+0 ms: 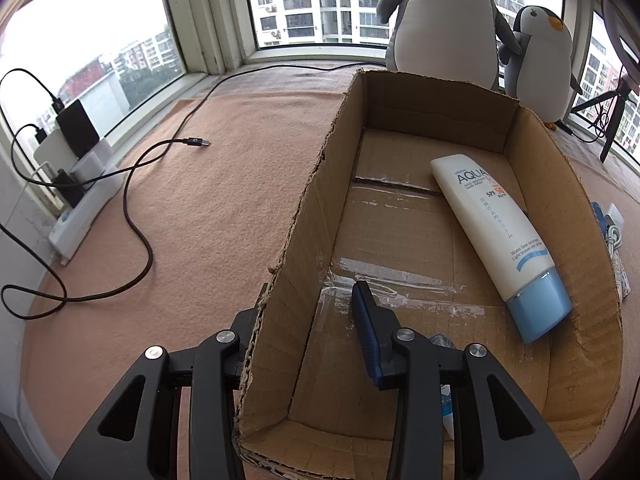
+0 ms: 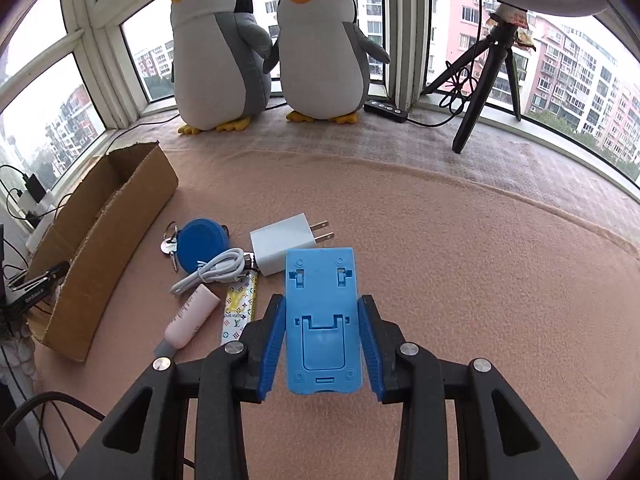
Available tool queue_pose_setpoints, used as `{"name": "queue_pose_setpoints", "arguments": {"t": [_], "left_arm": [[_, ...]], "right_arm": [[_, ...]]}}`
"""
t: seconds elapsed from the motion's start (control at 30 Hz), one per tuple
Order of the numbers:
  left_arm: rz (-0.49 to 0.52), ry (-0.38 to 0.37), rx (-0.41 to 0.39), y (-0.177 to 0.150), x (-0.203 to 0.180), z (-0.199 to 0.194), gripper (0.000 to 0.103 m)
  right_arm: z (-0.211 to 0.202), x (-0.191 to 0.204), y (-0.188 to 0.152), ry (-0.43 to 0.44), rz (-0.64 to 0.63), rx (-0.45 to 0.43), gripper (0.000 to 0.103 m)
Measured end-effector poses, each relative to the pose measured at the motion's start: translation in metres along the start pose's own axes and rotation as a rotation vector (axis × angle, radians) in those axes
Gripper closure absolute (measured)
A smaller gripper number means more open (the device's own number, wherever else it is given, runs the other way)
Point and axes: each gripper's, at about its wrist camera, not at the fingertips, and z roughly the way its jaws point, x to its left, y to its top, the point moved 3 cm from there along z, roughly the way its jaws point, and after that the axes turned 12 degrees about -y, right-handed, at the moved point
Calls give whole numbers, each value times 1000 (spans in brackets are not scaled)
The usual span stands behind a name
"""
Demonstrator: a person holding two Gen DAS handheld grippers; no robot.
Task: Organize rigid objects
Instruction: 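Carry the blue phone stand with the right gripper over the box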
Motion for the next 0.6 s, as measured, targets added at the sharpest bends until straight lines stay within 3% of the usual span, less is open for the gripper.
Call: {"name": "queue_pose_setpoints", "arguments": {"t": [0.6], "left_arm": [[-21,-19,-10,1,5,2,66]], "right_arm": [[-53,124,57,197,-128,-93,70]]}}
